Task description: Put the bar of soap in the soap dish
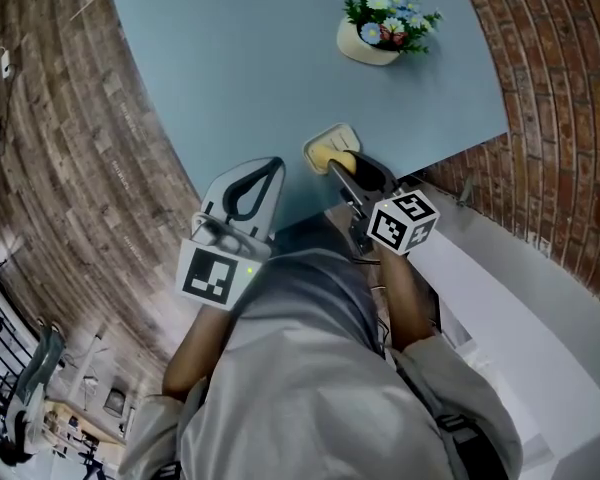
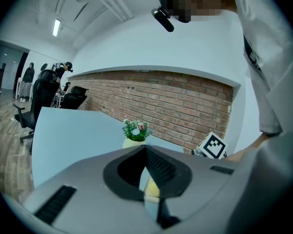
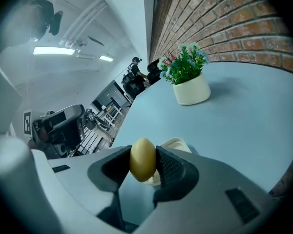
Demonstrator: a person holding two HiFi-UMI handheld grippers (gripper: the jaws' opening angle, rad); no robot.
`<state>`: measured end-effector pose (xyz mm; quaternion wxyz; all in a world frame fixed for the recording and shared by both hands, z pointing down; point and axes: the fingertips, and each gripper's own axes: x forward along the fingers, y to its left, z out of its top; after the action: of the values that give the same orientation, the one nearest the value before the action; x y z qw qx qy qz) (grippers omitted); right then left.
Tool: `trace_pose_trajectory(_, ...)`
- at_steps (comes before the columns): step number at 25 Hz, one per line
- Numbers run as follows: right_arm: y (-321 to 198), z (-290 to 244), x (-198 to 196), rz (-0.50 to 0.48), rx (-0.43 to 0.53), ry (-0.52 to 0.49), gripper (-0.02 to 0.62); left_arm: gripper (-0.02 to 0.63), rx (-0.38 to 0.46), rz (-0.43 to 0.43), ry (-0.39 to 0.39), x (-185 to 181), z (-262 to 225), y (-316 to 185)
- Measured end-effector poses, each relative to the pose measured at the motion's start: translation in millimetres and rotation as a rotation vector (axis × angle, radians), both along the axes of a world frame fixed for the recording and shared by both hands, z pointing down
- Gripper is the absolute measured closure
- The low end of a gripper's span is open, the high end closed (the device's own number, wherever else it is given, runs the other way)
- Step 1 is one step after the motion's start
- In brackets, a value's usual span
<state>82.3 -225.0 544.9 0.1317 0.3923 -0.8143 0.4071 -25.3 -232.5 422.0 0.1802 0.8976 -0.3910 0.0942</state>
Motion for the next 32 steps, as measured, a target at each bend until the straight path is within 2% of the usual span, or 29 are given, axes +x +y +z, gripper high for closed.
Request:
trace_pose_trajectory(10,-2.3,14.4,-5.5,-0.104,-0.051,0.054,0.434,0.603,-0.009,0.003,0.006,5.8,4.0,-8.1)
trace_pose_trajectory(18,-6.0,17.7,-8.5,-0.147,-0.102,0.033,0.434,0.603,-0.009,-0.005,0.006,2.1,1.9,-10.2)
trace_pose_trajectory(27,-15.0,21.2,-4.9,-0.135,-0.129,0.017,0.433,0.603,-0.011,-0.005,0.012,4.0,2.8,-8.1)
trace_pose_trajectory(32,-14.8,29.4,0.1,-0.151,-0.138,0.053,0.43,0.603,-0.007,-0.002,0.02,4.4,1.6,-8.6)
